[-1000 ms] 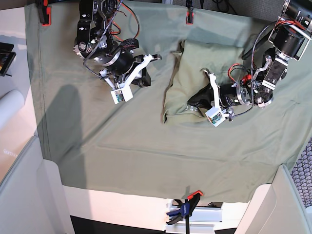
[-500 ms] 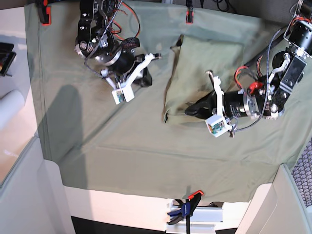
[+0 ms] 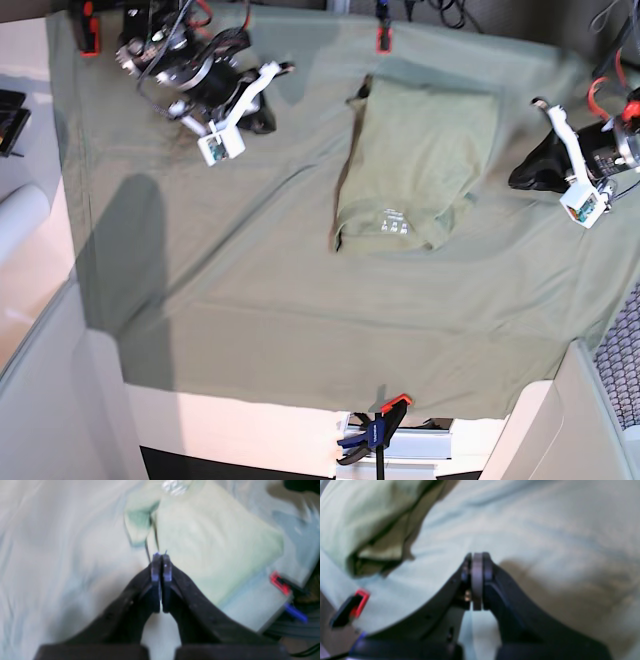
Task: Fold the T-shirt properly
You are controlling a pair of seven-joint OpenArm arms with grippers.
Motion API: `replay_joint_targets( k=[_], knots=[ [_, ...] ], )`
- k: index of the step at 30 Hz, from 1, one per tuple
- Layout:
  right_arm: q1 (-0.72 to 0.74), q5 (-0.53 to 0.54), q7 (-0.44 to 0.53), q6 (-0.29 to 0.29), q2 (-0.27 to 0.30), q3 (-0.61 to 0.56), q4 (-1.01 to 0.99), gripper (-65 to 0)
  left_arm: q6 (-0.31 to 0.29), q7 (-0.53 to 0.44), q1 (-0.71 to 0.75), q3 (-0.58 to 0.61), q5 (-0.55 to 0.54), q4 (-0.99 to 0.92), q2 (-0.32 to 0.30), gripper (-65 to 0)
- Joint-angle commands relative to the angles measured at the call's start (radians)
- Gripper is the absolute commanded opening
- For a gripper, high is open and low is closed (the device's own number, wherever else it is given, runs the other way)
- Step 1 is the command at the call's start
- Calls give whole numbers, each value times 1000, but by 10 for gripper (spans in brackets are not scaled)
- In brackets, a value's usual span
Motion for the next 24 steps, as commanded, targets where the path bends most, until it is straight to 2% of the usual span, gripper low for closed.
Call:
replay_joint_targets(
  k=[1, 10, 14, 18, 24],
  knots=[
    [-23, 17, 21, 6, 12, 2, 38, -650, -8, -3, 39, -45, -29, 23, -19, -650],
    [-283, 20, 21, 6, 74, 32, 222, -650, -8, 10, 466, -317, -43, 109, -18, -650],
    [-399, 33, 21, 6, 97, 47, 272, -650, -8, 11, 624, -422, -43, 132, 11, -650],
    [-516, 66, 21, 6, 113, 48, 272, -650, -8, 92, 747, -442, -42, 132, 36, -650],
    [-674, 65, 21, 5, 113, 48, 235, -650, -8, 100, 891, -433, 25, 125, 96, -650]
  ],
)
